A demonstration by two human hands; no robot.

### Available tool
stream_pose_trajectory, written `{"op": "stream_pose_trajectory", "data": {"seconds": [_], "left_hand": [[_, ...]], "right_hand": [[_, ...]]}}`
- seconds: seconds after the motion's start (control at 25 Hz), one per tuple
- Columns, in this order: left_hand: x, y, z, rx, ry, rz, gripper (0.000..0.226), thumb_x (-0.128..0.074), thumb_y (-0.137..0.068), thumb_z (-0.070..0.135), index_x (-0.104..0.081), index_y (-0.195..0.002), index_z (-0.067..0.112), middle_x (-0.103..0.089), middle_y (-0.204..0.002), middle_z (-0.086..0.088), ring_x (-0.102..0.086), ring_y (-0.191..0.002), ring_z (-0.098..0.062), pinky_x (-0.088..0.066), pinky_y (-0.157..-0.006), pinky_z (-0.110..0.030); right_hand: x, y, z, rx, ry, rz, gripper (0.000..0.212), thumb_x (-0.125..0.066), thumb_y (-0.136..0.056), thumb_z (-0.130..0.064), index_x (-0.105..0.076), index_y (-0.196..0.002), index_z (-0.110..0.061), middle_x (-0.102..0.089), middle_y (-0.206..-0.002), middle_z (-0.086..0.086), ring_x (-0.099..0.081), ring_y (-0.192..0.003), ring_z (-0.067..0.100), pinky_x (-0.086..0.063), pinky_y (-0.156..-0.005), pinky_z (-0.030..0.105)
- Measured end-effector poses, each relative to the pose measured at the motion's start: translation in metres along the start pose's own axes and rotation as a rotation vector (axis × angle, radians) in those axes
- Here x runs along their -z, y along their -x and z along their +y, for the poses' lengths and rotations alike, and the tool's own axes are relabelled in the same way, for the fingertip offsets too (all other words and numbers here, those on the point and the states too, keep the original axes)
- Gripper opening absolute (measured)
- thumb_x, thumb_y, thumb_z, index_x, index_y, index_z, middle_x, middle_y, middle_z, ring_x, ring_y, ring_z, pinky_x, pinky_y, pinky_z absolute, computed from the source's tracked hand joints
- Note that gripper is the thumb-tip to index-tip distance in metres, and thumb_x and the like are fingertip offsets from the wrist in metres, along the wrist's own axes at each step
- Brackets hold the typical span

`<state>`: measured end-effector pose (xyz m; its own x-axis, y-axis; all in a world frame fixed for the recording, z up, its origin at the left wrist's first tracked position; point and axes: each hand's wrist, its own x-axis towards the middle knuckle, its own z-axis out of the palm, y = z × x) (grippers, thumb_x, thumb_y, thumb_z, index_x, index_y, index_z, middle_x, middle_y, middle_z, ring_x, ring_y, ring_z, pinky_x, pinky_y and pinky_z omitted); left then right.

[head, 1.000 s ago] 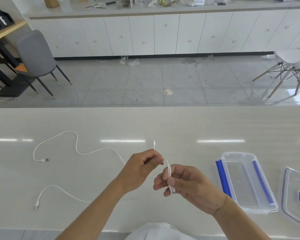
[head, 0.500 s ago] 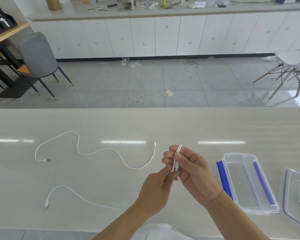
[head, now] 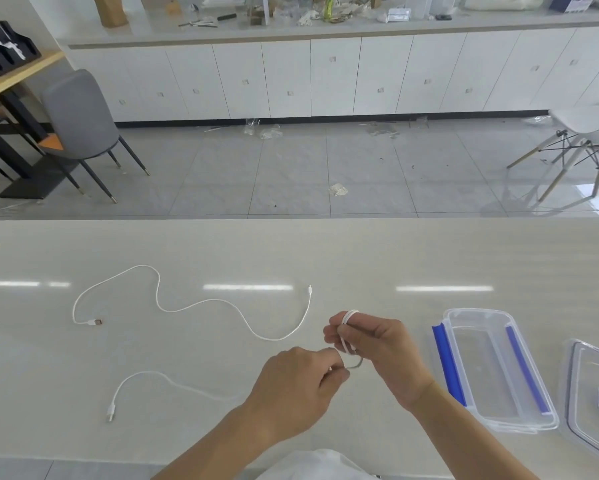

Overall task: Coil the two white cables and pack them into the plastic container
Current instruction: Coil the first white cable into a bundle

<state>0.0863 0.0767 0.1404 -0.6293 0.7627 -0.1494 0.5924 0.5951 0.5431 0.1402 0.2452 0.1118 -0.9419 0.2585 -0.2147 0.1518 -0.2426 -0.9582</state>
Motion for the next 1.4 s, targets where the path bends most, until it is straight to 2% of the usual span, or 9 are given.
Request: {"op": "stream_pose_trajectory", "data": {"seconds": [0.2,0.36,0.44,0.68,0.84,0.96,1.08,1.24,1.4], "left_hand": [[0.041,-0.003,-0.007,-0.132,-0.012,-0.034,0.018,-0.054,-0.093,0.046,-0.061,-0.090,0.030,-0.065,-0.068,0.017,-0.050,-0.060,-0.003,-0.038,-0.060,-0.020],[0.072,-0.009,-0.016,-0.212,-0.023,-0.012,0.016,-0.061,-0.090,0.049,-0.064,-0.088,0.033,-0.063,-0.070,0.019,-0.051,-0.066,-0.001,-0.034,-0.059,-0.011],[0.082,-0.013,-0.021,-0.200,0.051,0.012,0.013,-0.066,-0.089,0.047,-0.066,-0.085,0.035,-0.058,-0.066,0.023,-0.050,-0.064,0.002,-0.034,-0.059,-0.010],[0.071,-0.023,-0.032,-0.182,0.333,0.038,0.011,-0.069,-0.086,0.045,-0.067,-0.080,0.036,-0.068,-0.078,0.010,-0.051,-0.063,-0.017,-0.039,-0.059,-0.017],[0.048,-0.028,-0.039,-0.131,0.533,0.099,0.012,-0.067,-0.091,0.038,-0.066,-0.079,0.038,-0.061,-0.067,0.011,-0.050,-0.060,-0.009,-0.042,-0.062,-0.016],[0.027,-0.027,-0.041,-0.101,0.603,0.134,0.016,-0.058,-0.096,0.043,-0.065,-0.084,0.035,-0.057,-0.065,0.001,-0.050,-0.062,-0.012,-0.044,-0.063,-0.025],[0.006,-0.027,-0.039,-0.038,0.610,0.176,0.020,-0.051,-0.101,0.038,-0.065,-0.090,0.029,-0.052,-0.061,0.004,-0.046,-0.060,-0.011,-0.040,-0.060,-0.022],[-0.014,-0.020,-0.026,0.015,0.602,0.196,0.029,-0.046,-0.102,0.040,-0.056,-0.074,0.040,-0.046,-0.055,0.010,-0.038,-0.050,-0.008,-0.031,-0.052,-0.015],[-0.032,-0.012,-0.016,0.062,0.507,0.158,0.022,-0.043,-0.099,0.041,-0.058,-0.084,0.033,-0.044,-0.053,0.004,-0.039,-0.049,-0.012,-0.034,-0.054,-0.029]], "right_hand": [[-0.001,0.011,-0.004,-0.031,0.326,-0.307,0.022,-0.055,-0.099,-0.007,-0.067,-0.084,0.004,-0.068,-0.071,-0.005,-0.058,-0.064,0.007,-0.044,-0.066,0.014],[-0.005,0.022,-0.010,-0.123,0.182,-0.407,0.028,-0.046,-0.099,-0.013,-0.074,-0.095,-0.013,-0.070,-0.076,-0.001,-0.062,-0.067,0.015,-0.048,-0.069,0.021],[-0.007,0.025,-0.010,-0.175,0.035,-0.437,0.030,-0.046,-0.098,-0.017,-0.073,-0.108,-0.008,-0.063,-0.074,0.002,-0.056,-0.066,0.019,-0.046,-0.069,0.024],[-0.009,0.027,-0.011,-0.189,-0.059,-0.534,0.034,-0.046,-0.101,-0.020,-0.069,-0.122,-0.008,-0.055,-0.074,-0.002,-0.048,-0.067,0.018,-0.030,-0.071,0.033],[-0.012,0.029,-0.014,-0.151,-0.191,-0.468,0.033,-0.044,-0.103,-0.018,-0.069,-0.120,-0.005,-0.057,-0.074,-0.003,-0.052,-0.066,0.017,-0.041,-0.069,0.026],[-0.014,0.026,-0.017,-0.090,-0.268,-0.398,0.031,-0.045,-0.101,-0.015,-0.068,-0.118,-0.002,-0.060,-0.077,0.000,-0.055,-0.067,0.018,-0.045,-0.070,0.025],[-0.017,0.020,-0.020,-0.027,-0.366,-0.303,0.030,-0.055,-0.096,-0.016,-0.068,-0.116,0.003,-0.066,-0.084,0.008,-0.060,-0.071,0.019,-0.052,-0.071,0.025],[-0.014,0.008,-0.024,0.000,-0.486,-0.183,0.031,-0.060,-0.093,-0.014,-0.069,-0.118,0.003,-0.070,-0.095,0.014,-0.066,-0.077,0.021,-0.056,-0.073,0.028],[-0.013,-0.003,-0.024,0.015,-0.489,-0.120,0.035,-0.064,-0.090,-0.009,-0.066,-0.122,0.004,-0.069,-0.099,0.013,-0.067,-0.085,0.022,-0.057,-0.075,0.027]]}}
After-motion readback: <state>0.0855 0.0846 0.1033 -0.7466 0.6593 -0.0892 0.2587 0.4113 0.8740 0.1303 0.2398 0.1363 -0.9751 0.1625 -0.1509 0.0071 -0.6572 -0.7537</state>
